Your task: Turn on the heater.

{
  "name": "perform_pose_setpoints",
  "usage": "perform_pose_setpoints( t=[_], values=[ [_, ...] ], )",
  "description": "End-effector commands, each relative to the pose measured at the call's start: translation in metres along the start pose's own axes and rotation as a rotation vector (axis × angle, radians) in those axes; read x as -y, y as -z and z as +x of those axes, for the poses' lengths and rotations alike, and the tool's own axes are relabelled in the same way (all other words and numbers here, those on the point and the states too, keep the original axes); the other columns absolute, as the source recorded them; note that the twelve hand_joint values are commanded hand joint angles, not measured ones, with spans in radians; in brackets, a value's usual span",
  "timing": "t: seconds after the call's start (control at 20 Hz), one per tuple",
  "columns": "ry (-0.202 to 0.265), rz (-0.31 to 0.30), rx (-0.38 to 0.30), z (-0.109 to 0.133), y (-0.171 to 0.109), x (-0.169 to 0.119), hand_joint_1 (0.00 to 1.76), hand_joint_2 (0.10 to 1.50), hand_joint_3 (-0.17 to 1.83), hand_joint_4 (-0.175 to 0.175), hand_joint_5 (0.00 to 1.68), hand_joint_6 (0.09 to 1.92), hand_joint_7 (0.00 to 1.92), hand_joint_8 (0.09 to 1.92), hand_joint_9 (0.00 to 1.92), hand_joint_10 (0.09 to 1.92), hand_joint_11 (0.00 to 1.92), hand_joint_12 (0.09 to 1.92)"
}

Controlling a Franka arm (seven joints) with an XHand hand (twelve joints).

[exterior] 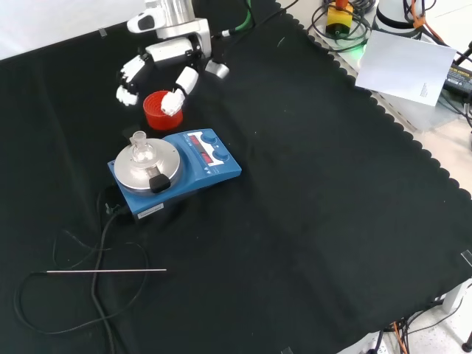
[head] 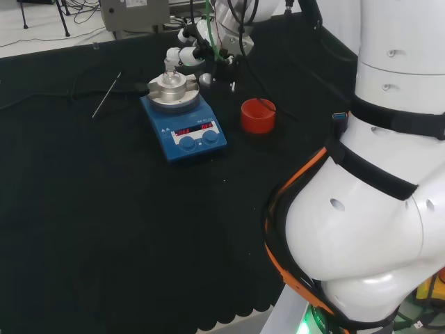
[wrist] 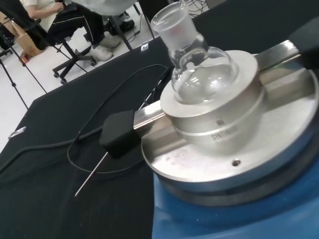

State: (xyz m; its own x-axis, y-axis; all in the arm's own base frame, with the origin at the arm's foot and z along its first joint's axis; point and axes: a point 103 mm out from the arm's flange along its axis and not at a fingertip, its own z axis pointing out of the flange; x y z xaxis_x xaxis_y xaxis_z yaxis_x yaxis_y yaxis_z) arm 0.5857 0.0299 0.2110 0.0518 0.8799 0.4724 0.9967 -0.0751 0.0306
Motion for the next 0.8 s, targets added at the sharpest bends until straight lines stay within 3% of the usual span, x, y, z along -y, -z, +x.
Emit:
perform_pose_setpoints(
  t=[0.05,0.25,0.35,0.65,0.8],
  values=[
    [-0.023,-0.003,0.03,0.001,0.008,0.018,0.76,0.94,-0.17,-0.024,0.42,0.36,0.46,0.63,0.65,0.61,0.31,1.31],
    [-0.021,-0.025,0.022,-0.005,0.017,0.036,0.76,0.94,-0.17,-0.024,0.42,0.35,0.46,0.63,0.65,0.61,0.31,1.31],
    [-0.026,-0.005,0.031,-0.008,0.021,0.046,0.76,0.94,-0.17,-0.024,0.42,0.35,0.46,0.63,0.65,0.61,0.31,1.31],
    [-0.023,0.112,0.095,-0.011,0.026,0.07,0.77,0.96,-0.17,-0.021,0.4,0.33,0.47,0.64,0.64,0.61,0.3,1.31],
    [-0.02,0.217,0.159,-0.011,0.026,0.082,0.77,0.96,-0.17,-0.017,0.39,0.31,0.51,0.65,0.65,0.62,0.29,1.32]
  ],
)
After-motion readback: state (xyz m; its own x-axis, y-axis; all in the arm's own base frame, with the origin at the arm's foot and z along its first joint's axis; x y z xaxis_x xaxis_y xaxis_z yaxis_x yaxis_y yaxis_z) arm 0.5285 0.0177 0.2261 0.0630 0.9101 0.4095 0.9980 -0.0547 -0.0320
